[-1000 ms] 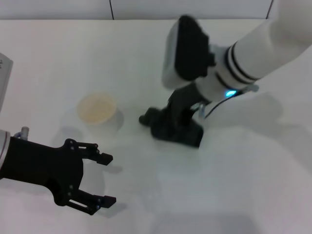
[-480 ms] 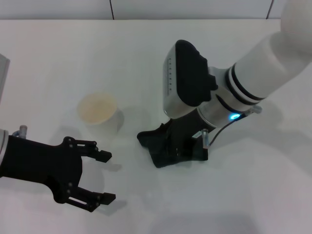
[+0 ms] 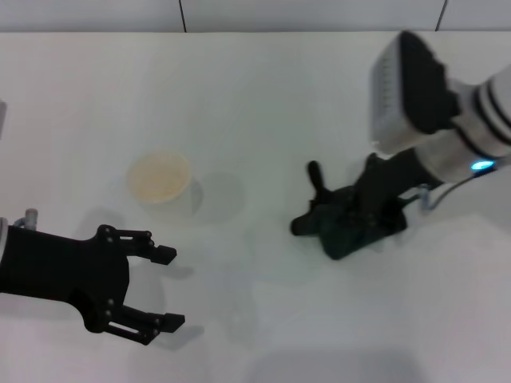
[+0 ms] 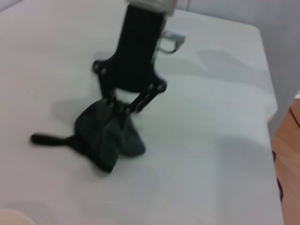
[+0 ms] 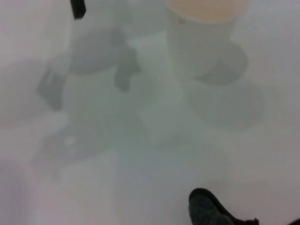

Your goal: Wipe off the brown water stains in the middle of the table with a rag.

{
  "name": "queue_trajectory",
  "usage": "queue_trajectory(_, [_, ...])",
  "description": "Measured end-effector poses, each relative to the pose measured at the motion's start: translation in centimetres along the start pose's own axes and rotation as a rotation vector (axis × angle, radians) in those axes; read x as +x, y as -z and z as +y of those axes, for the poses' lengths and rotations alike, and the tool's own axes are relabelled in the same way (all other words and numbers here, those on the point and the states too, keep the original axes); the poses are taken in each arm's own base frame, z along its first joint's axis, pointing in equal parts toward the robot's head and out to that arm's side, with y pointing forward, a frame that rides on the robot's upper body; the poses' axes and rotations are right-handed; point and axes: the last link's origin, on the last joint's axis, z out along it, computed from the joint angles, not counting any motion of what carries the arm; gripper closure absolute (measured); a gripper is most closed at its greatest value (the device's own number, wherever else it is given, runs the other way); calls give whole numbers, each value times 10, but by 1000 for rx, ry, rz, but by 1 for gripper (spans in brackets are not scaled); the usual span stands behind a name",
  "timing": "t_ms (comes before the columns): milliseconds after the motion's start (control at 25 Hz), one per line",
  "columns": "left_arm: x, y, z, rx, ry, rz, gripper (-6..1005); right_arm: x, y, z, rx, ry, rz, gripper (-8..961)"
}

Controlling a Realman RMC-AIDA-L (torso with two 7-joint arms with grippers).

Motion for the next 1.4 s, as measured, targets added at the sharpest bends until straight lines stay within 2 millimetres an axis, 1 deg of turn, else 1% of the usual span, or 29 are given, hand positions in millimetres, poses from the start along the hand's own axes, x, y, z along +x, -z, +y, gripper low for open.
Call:
queue_trajectory(160, [-2,3,0,16,3,25,106,21,14,2,-30,-22,-3,815])
queue_trajectory(240, [-3,5,0,26,4,36,106,24,17,5,-51,-21,-9,811])
queue_trajectory(360, [-3,5,0,30,5,41,106,25,18,9,-74,-23,-31,805])
queue_trajectory(520, [-5,5,1,31,8,43,106,29,23,7,-60,-57,-72,796])
queue_trajectory(600, [-7,5,3,32,7,48,106,32,27,7,-61,-66,-93,792])
queue_trajectory(720, [-9,7,5,39,2,68,106,43,39,7,-65,-88,-138,786])
queue_trajectory(840, [-11,11,6,52,-5,95,106,58,49,7,-52,-95,-191,673])
queue_trajectory(1000, [-14,17,10,61,-9,117,106,75,58,10,-34,-100,-297,524])
queue_trajectory(1160, [-19,24,15,80,-24,148,106,86,64,13,-49,-130,-381,383])
queue_trajectory(1400, [-24,33,21,101,-51,189,106,90,62,17,-59,-146,-392,383])
